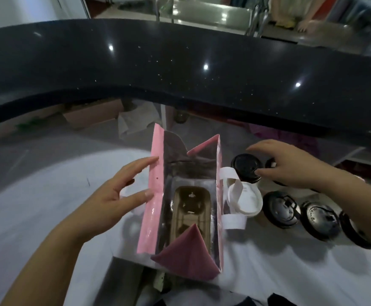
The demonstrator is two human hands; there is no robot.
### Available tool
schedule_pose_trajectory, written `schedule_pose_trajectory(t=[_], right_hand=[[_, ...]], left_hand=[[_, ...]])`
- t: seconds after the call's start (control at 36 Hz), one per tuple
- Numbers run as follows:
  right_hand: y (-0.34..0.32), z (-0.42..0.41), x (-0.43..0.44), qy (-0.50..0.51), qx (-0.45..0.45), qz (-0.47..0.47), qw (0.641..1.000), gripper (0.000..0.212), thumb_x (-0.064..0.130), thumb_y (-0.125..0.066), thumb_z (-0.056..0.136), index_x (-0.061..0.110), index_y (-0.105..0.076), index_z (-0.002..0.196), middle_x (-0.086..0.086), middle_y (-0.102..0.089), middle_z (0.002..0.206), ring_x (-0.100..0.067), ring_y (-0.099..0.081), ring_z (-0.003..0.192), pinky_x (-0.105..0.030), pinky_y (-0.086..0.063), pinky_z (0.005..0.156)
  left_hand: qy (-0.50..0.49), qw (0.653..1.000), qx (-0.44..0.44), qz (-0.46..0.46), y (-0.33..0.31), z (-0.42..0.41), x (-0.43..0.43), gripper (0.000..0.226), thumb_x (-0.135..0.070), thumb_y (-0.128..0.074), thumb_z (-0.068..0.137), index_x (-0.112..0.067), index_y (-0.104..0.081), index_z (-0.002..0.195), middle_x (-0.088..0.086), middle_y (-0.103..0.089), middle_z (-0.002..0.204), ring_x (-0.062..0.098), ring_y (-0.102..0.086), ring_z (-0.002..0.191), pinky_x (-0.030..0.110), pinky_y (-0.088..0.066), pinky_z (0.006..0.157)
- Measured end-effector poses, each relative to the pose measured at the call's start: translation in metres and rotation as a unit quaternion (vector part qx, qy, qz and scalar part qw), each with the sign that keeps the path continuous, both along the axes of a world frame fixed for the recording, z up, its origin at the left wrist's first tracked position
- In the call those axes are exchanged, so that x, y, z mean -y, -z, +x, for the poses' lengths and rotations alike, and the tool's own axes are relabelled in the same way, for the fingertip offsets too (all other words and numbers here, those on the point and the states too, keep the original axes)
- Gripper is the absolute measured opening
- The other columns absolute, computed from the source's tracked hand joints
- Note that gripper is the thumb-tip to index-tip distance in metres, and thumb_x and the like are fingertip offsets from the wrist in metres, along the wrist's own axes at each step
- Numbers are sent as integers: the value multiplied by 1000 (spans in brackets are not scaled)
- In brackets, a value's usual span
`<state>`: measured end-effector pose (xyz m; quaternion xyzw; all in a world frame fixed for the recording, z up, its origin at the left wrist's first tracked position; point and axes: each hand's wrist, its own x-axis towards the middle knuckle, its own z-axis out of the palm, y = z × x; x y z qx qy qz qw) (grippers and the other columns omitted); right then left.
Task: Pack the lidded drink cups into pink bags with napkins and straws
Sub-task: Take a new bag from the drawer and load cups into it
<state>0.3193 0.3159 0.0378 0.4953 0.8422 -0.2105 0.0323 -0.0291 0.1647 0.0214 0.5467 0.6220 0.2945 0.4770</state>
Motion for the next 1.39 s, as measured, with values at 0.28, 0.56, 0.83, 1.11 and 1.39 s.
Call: schedule_pose_trajectory(t=[0.28, 0.56, 0.83, 1.11, 1.39], right_hand=[[39, -23, -50, -97, 243, -47, 964, 94, 28, -74, 73, 51, -23, 148, 10, -29, 154, -22, -40, 136, -43, -37, 99], [45, -26, -50, -100, 220, -88, 966, 83, 30, -75, 72, 56, -34, 139, 15, -43, 137, -16, -50, 122, -44, -42, 99], [33, -19, -49, -55, 168, -62, 982, 84, 30, -76, 70, 52, -35, 140, 11, -42, 138, -21, -52, 117, -41, -49, 95], [-48, -4, -26, 12, 79, 22, 997, 87, 37, -78, 68, 56, -34, 140, 18, -41, 139, -13, -55, 110, -40, -52, 93], [-149, -36, 27, -32, -6, 124, 992, 85, 45, -78, 65, 58, -39, 139, 23, -43, 135, -16, -56, 115, -47, -49, 99]], left_hand=[[70, 952, -257, 151, -17, 2, 6, 68, -70, -47, 84, -75, -4, 137, -40, 5, 155, 4, 0, 150, 44, -12, 117], [85, 961, -222, 142, -3, 7, 4, 51, -68, -45, 87, -78, -19, 130, -49, 4, 149, -9, 3, 146, 32, -10, 114], [50, 974, -194, 105, -4, 10, 10, 63, -80, -37, 74, -78, -10, 131, -57, 1, 139, -11, -4, 143, 41, -20, 119], [43, 980, -160, 114, -7, 13, 7, 58, -73, -52, 81, -80, -19, 128, -56, -5, 140, -13, -10, 140, 42, -23, 117], [25, 976, -162, 144, -1, 14, 10, 45, -66, -49, 86, -72, -36, 128, -48, -18, 144, -2, -18, 145, 43, -27, 117]])
